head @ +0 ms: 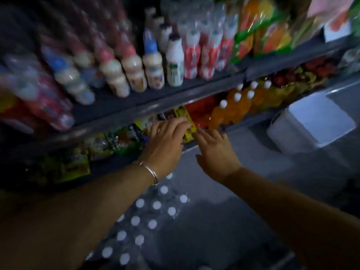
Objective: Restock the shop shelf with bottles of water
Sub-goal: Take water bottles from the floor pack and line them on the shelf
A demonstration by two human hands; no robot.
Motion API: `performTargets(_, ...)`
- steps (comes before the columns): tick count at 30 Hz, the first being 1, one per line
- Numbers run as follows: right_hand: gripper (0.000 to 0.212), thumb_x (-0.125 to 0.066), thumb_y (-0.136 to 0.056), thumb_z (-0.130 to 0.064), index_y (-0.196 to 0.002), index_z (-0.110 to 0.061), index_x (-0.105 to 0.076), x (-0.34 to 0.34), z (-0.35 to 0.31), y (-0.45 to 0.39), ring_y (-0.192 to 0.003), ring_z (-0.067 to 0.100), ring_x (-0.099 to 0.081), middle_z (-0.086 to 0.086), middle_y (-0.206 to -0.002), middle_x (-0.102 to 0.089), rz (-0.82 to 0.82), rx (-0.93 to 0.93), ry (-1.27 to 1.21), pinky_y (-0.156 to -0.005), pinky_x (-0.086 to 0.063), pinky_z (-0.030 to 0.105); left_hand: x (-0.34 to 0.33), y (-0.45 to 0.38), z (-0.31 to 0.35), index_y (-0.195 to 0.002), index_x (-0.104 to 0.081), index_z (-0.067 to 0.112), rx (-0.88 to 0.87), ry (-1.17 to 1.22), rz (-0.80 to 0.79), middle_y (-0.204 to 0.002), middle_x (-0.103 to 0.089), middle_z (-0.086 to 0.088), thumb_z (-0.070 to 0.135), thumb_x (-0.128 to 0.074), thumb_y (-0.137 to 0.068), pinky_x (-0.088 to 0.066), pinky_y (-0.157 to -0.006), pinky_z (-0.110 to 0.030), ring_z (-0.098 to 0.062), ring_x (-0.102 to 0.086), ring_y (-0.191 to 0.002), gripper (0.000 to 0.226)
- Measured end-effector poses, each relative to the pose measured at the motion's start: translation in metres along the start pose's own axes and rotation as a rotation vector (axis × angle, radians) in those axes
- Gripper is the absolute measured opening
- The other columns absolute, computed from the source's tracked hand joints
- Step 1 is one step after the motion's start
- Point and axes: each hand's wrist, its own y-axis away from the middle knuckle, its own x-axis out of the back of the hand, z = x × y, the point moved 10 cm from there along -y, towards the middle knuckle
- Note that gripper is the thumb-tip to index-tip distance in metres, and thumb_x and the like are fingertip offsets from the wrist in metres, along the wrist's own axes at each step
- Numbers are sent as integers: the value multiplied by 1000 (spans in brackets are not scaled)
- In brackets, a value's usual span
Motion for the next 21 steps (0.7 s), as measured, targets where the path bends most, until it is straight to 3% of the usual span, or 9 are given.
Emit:
performTargets(2,72,-83,-52,-18,-118,-2,-60,-83,2,23,-102,39,-62,19,-124,-59,-202,-71,-62,-78,-49,42,-59,35,-20,-118,-53,11,42,28,-49,-125,-56,-11,5,-64,-65,-23,-92,-33,-19,-38,-113,55)
performTargets(5,77,-63,-83,-31,-147,-14,-24,-190,-3,56,-138,27,-28,7,-156,-19,-460,-77,-94,-104,-27,36,-138,83,-48,-117,-56,8,97,59,-132,-124,-57,-12,9,-61,-65,-24,-90,-34,-20,-37,-113,53)
performTargets(7,80,-59,-87,-36,-150,-19,-12,-247,-5,73,-141,23,-19,2,-159,-6,-580,-82,-121,-107,-22,35,-181,108,-65,-118,-56,7,123,80,-189,-124,-57,-12,10,-60,-66,-24,-90,-34,-21,-39,-113,52)
performTargets(11,91,-67,-84,-30,-151,-25,-6,-339,-6,91,-141,27,-19,-1,-159,0,-736,-85,-171,-109,-26,40,-247,142,-90,-120,-55,7,149,104,-259,-126,-55,-12,0,-67,-67,-20,-93,-30,-18,-36,-112,55)
performTargets(15,85,-67,-82,-19,-149,-26,-16,-391,-3,95,-135,29,-34,2,-158,-14,-772,-71,-257,-108,-33,33,-282,157,-102,-118,-55,7,152,107,-276,-124,-55,-11,-7,-69,-62,-20,-92,-29,-17,-35,-111,59)
performTargets(18,61,-69,-78,-17,-134,-19,-46,-394,2,85,-123,24,-49,4,-138,-51,-677,-97,-314,-97,-35,27,-295,163,-107,-119,-55,8,158,102,-298,-125,-54,-10,-9,-67,-62,-19,-93,-28,-16,-34,-112,61)
performTargets(21,54,-75,-73,-18,-123,-21,-56,-390,9,82,-115,25,-55,4,-123,-62,-695,-149,-327,-92,-43,30,-294,165,-108,-125,-50,13,174,73,-330,-131,-48,-5,-7,-65,-66,-16,-95,-26,-16,-34,-119,63)
